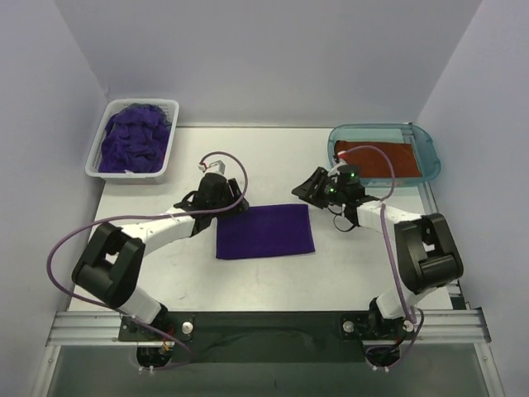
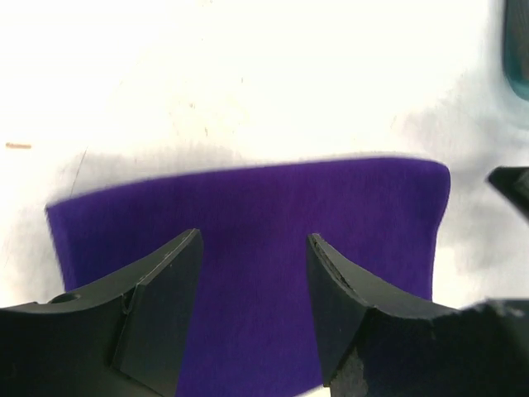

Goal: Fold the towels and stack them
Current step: Fold the towel

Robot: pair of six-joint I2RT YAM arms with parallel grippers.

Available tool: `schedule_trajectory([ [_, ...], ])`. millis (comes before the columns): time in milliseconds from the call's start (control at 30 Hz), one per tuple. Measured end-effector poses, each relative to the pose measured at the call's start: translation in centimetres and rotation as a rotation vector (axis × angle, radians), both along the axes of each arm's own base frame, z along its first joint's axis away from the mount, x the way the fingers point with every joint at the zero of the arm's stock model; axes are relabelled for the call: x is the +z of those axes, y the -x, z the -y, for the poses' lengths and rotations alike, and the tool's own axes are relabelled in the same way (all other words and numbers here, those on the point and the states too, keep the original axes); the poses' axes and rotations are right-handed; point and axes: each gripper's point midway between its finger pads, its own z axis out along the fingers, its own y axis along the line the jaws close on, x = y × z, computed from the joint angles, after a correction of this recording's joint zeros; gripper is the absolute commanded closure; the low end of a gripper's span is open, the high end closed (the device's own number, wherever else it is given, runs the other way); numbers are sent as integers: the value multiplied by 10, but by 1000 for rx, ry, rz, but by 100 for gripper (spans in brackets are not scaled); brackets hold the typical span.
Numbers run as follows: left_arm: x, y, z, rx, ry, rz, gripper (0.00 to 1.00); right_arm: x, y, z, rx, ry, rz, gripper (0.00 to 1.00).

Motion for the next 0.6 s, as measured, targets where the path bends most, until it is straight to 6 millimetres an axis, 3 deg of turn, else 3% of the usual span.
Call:
schedule_trajectory([
  [133,-19,-16,-2,10,10,-21,37,-36,-9,-10,-4,-20,-44,60],
  [233,-37,-23,-16,44,19,-40,37,-74,-8,-1,-35,-20,-99,60],
  [333,-54,-24,-34,85,36,-69,37,-74,-14,7,-52,-88,-60,61],
  [600,-48,-26,-40,89,70,-55,36,-62,-17,27,-90,-109,-12,52],
])
